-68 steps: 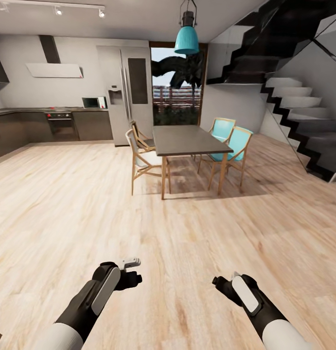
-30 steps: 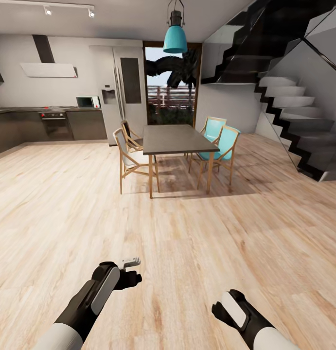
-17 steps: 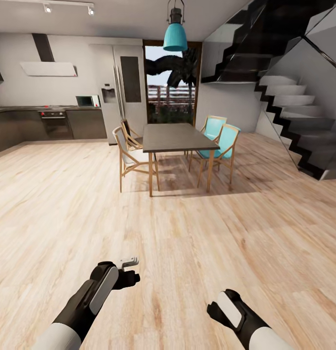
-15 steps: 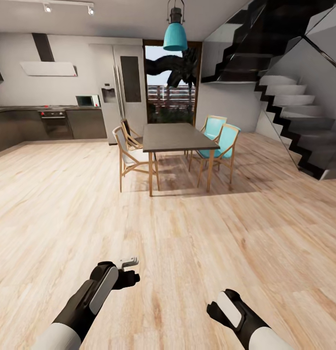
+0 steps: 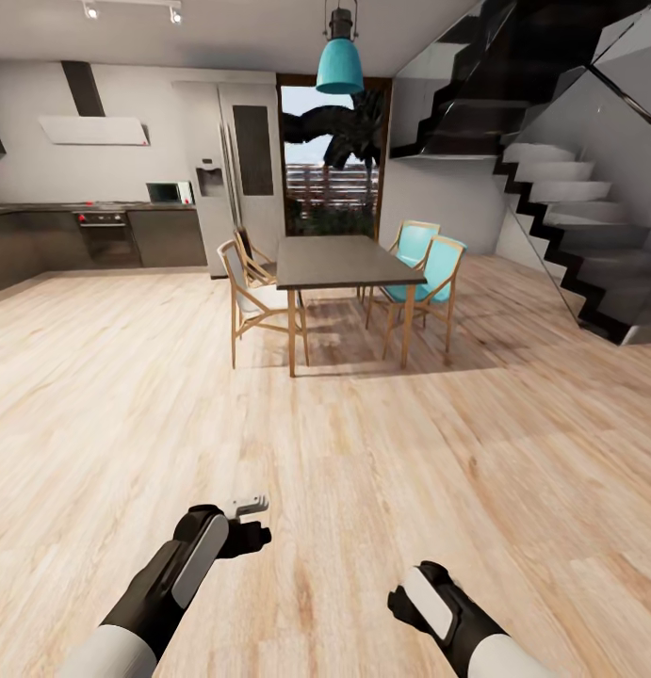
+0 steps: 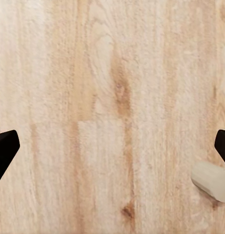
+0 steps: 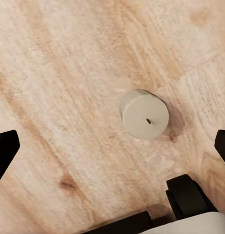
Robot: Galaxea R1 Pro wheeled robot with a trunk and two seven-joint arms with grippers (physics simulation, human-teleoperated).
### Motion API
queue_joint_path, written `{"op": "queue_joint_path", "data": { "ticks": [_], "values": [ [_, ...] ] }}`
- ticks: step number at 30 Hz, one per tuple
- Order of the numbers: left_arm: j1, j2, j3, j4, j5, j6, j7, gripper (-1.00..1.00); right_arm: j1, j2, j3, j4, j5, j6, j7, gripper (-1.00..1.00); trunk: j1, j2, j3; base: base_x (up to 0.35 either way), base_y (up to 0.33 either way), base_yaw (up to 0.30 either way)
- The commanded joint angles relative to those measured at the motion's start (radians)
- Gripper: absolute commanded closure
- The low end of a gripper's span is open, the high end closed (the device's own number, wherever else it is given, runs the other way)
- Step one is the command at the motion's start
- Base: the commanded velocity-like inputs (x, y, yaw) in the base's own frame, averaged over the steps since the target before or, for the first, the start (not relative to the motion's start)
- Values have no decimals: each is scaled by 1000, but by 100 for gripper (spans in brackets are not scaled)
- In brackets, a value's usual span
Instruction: Place each of the two pumpkins and all three candles from the living room inside a cabinet in the living room (use any cabinet), then make sure every cabinet is closed, and position the cauldron so it is next to a table in the living room.
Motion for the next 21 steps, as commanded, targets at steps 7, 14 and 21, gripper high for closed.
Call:
{"op": "queue_joint_path", "data": {
  "ticks": [7, 14, 21],
  "values": [
    [0, 0, 0, -4, 8, 10, -8, -100, 0, 23, 45, 6, 22, -1, -1, -100, 27, -49, -22, 0, 0, 0],
    [-1, 0, 43, -5, 16, 46, -13, -100, 0, 23, 52, 7, 26, -1, -1, -100, 54, -98, -44, 0, 0, 0],
    [-2, 0, 124, -5, 21, 80, -35, -100, 0, 23, 53, 27, 29, -9, -1, -100, 81, -147, -66, 0, 0, 0]
  ]
}}
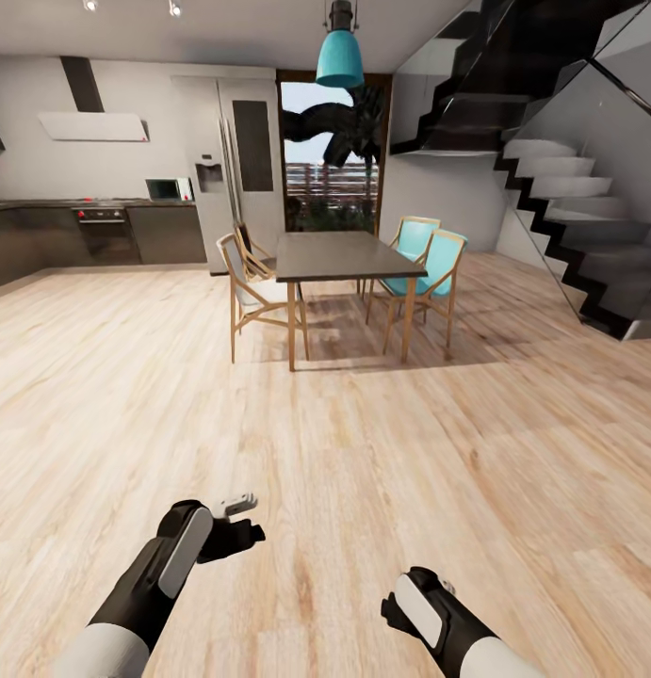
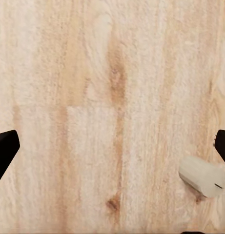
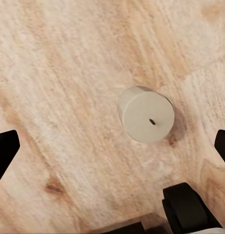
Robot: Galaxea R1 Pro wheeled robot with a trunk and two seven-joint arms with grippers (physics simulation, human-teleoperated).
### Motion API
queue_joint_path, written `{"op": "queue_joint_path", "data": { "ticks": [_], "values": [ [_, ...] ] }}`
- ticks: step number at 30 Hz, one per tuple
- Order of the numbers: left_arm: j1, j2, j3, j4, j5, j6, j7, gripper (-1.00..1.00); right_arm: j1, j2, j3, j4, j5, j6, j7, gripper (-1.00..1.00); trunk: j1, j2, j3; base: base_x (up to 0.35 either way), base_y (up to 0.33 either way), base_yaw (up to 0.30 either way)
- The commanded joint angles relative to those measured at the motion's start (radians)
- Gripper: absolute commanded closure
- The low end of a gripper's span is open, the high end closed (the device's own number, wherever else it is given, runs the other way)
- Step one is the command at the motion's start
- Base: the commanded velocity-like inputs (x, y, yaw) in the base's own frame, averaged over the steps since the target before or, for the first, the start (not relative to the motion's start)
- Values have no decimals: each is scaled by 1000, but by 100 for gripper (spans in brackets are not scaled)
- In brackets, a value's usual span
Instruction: Place each of the two pumpkins and all three candles from the living room inside a cabinet in the living room (use any cabinet), then make sure every cabinet is closed, and position the cauldron so it is next to a table in the living room.
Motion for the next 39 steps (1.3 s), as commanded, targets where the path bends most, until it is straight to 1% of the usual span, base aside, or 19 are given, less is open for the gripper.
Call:
{"op": "queue_joint_path", "data": {
  "ticks": [1, 4, 6, 10, 16, 20, 23, 24, 26, 28, 29, 30, 31, 32, 33, 34, 36, 37, 39],
  "values": [
    [0, 0, 1, 0, 0, 1, -12, -100, 0, 0, 0, 1, 0, -1, 0, -100, 4, -7, -3, 0, 0, 0],
    [0, 0, 3, 0, -1, 7, -40, -100, 0, -2, 1, 7, 1, -6, 1, -100, 15, -28, -13, 0, 0, 0],
    [0, -1, 4, 0, -1, 15, -56, -100, 0, -10, 2, 31, 1, -28, 1, -100, 23, -42, -19, 0, 0, 0],
    [0, -1, 4, 0, -1, 22, -66, -100, -6, -16, 3, 73, 1, -78, 3, -100, 38, -70, -31, 0, 0, 0],
    [0, -1, 4, 0, 0, 30, -70, -100, -8, -17, 4, 85, 2, -118, 9, -100, 61, -112, -50, 0, 0, 0],
    [0, -1, 5, 0, 1, 36, -70, -100, -8, -16, 3, 96, 44, -130, 13, -100, 77, -140, -63, 0, 0, 0],
    [0, 0, 6, 0, 2, 52, -72, -100, -8, -14, 1, 99, 96, -135, 15, -100, 88, -161, -72, 0, 0, 0],
    [0, 0, 6, 0, 2, 58, -89, -100, -8, -13, 0, 99, 110, -141, 15, -100, 92, -168, -75, 0, 0, 0],
    [-1, 2, 7, -1, 2, 72, -161, -100, -8, -11, 0, 100, 119, -148, 15, -100, 100, -182, -82, 0, 0, 0],
    [-1, 22, 8, -1, 2, 77, -249, -100, -8, -11, 0, 100, 122, -150, 15, -100, 107, -196, -88, 0, 0, 0],
    [-1, 31, 9, -1, 2, 78, -274, -100, -8, -11, 1, 100, 122, -150, 15, -100, 111, -203, -91, 0, 0, 0],
    [-1, 63, 14, -1, 4, 80, -358, -100, -8, -10, 0, 100, 123, -151, 15, -100, 115, -210, -94, 0, 0, 0],
    [-1, 75, 17, -1, 7, 80, -389, -100, -8, -9, 1, 100, 123, -151, 15, -100, 119, -217, -97, 0, 0, 0],
    [-2, 98, 24, -1, 18, 80, -458, -100, -8, -9, 1, 100, 123, -151, 15, -100, 123, -224, -100, 0, 0, 0],
    [-2, 133, 37, 0, 47, 81, -569, -100, -8, -8, 1, 100, 123, -151, 15, -100, 127, -231, -103, 0, 0, 0],
    [-2, 145, 41, 0, 60, 81, -607, -100, -8, -8, 1, 100, 123, -151, 15, -100, 130, -238, -107, 0, 0, 0],
    [-2, 185, 50, 1, 93, 79, -729, -100, -8, -6, 1, 100, 123, -152, 15, -100, 138, -252, -113, 0, 0, 0],
    [-2, 201, 52, 3, 102, 79, -766, -100, -8, -6, 1, 100, 123, -152, 15, -100, 142, -259, -116, 0, 0, 0],
    [-2, 220, 55, 4, 111, 78, -801, -100, -8, -5, 1, 100, 123, -152, 16, -100, 150, -273, -122, 0, 0, 0]
  ]
}}
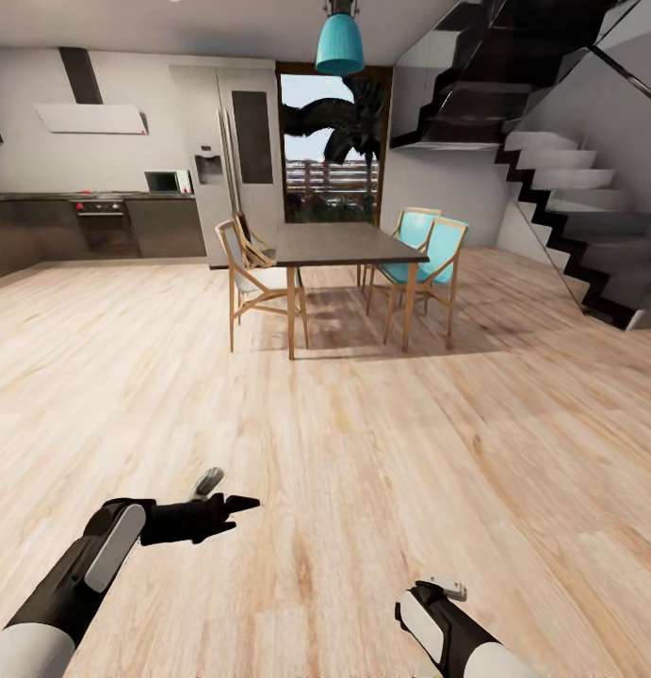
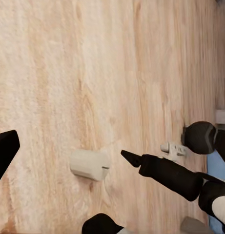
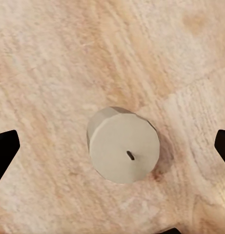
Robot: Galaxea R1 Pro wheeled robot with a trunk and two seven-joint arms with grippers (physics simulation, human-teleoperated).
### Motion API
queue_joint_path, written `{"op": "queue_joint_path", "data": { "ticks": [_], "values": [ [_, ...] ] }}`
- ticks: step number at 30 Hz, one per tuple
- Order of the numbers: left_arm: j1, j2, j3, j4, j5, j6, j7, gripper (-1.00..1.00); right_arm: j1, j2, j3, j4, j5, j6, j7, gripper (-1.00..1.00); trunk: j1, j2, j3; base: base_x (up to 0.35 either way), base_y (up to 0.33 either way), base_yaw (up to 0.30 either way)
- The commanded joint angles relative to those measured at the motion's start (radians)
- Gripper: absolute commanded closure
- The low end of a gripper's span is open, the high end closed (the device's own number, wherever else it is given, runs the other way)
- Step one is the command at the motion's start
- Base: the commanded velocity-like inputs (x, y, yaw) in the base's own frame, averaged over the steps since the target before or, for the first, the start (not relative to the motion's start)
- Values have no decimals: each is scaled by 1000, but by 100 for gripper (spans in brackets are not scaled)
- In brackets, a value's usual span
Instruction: Place each of the two pumpkins and all three candles from the living room inside a cabinet in the living room (use any cabinet), then make sure every cabinet is closed, and position the cauldron so it is next to a table in the living room.
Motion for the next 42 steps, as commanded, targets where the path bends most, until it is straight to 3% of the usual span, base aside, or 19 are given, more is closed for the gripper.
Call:
{"op": "queue_joint_path", "data": {
  "ticks": [1, 4, 13, 22, 33, 38, 42],
  "values": [
    [0, 12, 2, 0, 6, 0, -15, -100, 0, 0, 0, 0, 0, 0, 0, -100, 4, -7, -3, 0, 0, 0],
    [0, 30, 14, 1, 13, 0, -36, -100, 0, -4, 0, 0, 0, 0, 1, -100, 15, -28, -13, 0, 0, 0],
    [1, 34, 31, 1, 16, 0, -41, -100, 1, -12, 3, 1, 2, -16, 2, -100, 50, -91, -41, 0, 0, 0],
    [0, 32, 33, 1, 16, 0, -42, -100, 1, -14, 3, 1, 2, -18, 101, -100, 54, -93, -76, 0, 0, 0],
    [0, 32, 33, 1, 16, 0, -41, -100, 0, -21, 2, 28, 1, -18, 115, -100, 59, -96, -118, 0, 0, 0],
    [0, 32, 33, 1, 15, 0, -41, -100, 0, -46, 1, 30, 0, -18, 116, -100, 59, -96, -118, 0, 0, 0],
    [1, 32, 32, 1, 15, -3, -40, -100, 0, -50, 0, 31, 0, -18, 116, -100, 59, -96, -118, -38, -70, 0]
  ]
}}
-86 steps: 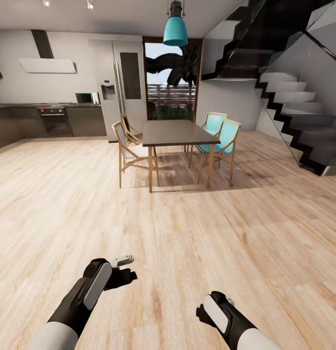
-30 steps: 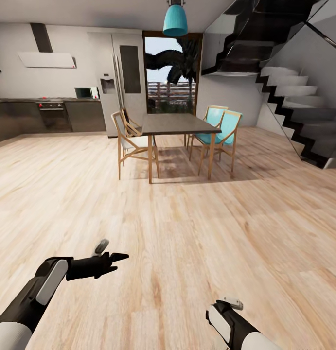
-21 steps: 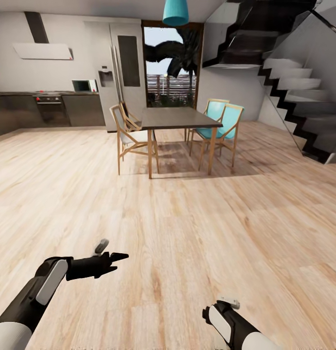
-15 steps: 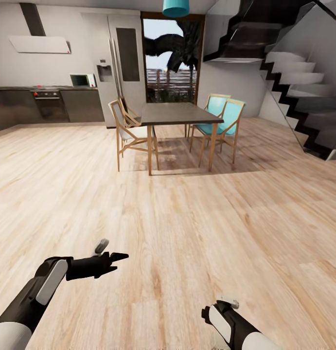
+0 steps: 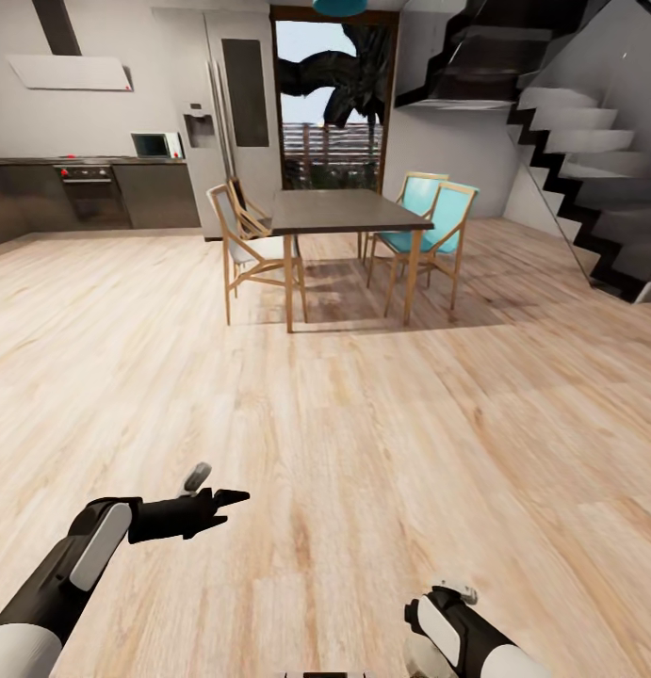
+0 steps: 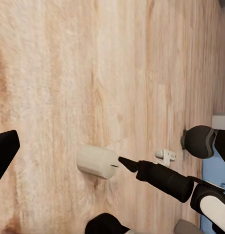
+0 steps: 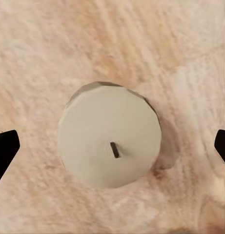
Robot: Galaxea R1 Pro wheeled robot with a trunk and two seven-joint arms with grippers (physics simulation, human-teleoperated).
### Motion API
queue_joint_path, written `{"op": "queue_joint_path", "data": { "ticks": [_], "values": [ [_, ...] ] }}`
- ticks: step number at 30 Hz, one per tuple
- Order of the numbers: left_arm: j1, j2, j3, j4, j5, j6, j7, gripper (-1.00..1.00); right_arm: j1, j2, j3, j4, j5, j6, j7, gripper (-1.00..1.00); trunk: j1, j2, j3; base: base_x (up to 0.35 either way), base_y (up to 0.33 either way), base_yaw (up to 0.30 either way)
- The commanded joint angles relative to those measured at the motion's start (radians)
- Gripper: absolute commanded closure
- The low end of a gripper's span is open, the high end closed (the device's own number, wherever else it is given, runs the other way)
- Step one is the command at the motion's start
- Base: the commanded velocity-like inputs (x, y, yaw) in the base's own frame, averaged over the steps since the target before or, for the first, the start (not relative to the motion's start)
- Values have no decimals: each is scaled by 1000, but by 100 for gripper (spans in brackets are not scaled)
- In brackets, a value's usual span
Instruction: Place each of the two pumpkins and all three candles from the living room inside a cabinet in the living room (use any cabinet), then make sure every cabinet is closed, and position the cauldron so it is next to a table in the living room.
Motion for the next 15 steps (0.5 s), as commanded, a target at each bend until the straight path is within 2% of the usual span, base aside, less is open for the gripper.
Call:
{"op": "queue_joint_path", "data": {
  "ticks": [1, 4, 10, 15],
  "values": [
    [0, 0, 0, 0, 0, 0, 0, -100, 0, 0, 0, 0, 0, 0, 0, -100, 0, 0, 0, -45, -207, 0],
    [0, 0, 0, 0, 0, 0, 0, -100, 0, 1, 0, 0, 0, 0, 0, -100, 0, 0, 0, -25, -145, 0],
    [0, 1, -1, 0, 1, 1, -1, -100, 0, 2, 0, 0, 0, 0, 0, -100, 0, 0, 0, -4, -25, 0],
    [0, 2, 0, 0, 1, 1, -1, -100, 1, 2, 1, -1, 1, 0, 9, -100, 2, -1, -19, 0, -1, 0]
  ]
}}
